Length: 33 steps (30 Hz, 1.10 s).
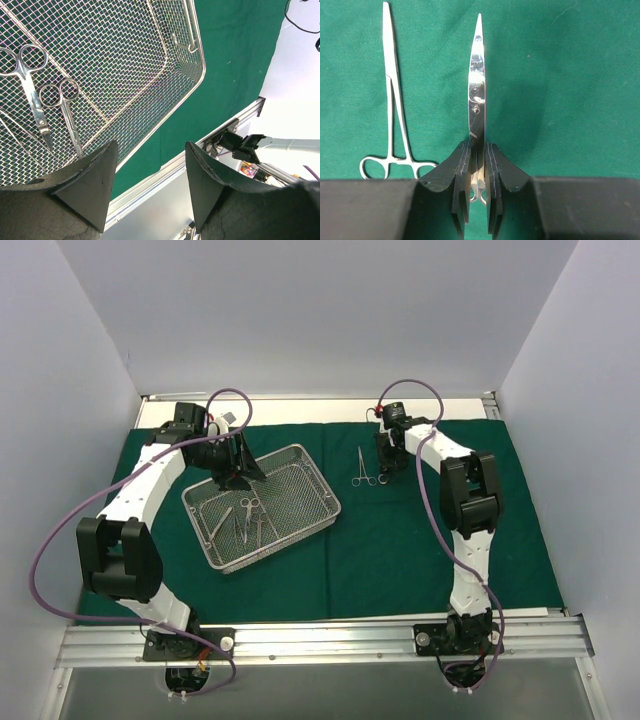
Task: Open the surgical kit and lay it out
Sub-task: Place the medical item in the surgical kit.
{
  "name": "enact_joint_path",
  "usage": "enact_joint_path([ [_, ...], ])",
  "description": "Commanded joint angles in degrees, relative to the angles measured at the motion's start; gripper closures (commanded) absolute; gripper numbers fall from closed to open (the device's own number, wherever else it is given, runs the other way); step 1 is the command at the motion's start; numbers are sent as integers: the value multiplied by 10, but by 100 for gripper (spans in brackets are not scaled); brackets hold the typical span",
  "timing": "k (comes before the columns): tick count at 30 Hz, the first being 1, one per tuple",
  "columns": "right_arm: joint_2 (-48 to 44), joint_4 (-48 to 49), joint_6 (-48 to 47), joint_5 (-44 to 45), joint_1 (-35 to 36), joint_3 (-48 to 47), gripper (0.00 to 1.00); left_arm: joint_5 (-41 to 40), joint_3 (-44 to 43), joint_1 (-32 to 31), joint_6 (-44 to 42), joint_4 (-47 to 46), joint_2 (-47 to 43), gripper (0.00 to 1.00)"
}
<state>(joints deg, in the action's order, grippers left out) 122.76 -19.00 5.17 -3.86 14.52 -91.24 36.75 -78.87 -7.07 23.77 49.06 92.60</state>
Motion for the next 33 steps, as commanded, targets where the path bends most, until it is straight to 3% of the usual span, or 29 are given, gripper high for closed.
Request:
enact_joint_path([
  [1, 5, -2, -6, 1, -5, 6, 100, 9, -21, 2, -4, -12, 1, 35],
  [16, 19, -2, -5, -2, -6, 9, 94, 14, -18, 2, -7, -7, 1, 35],
  [33, 11, -6, 9, -3, -5, 4, 73, -50, -32, -15, -26, 48, 34, 35],
])
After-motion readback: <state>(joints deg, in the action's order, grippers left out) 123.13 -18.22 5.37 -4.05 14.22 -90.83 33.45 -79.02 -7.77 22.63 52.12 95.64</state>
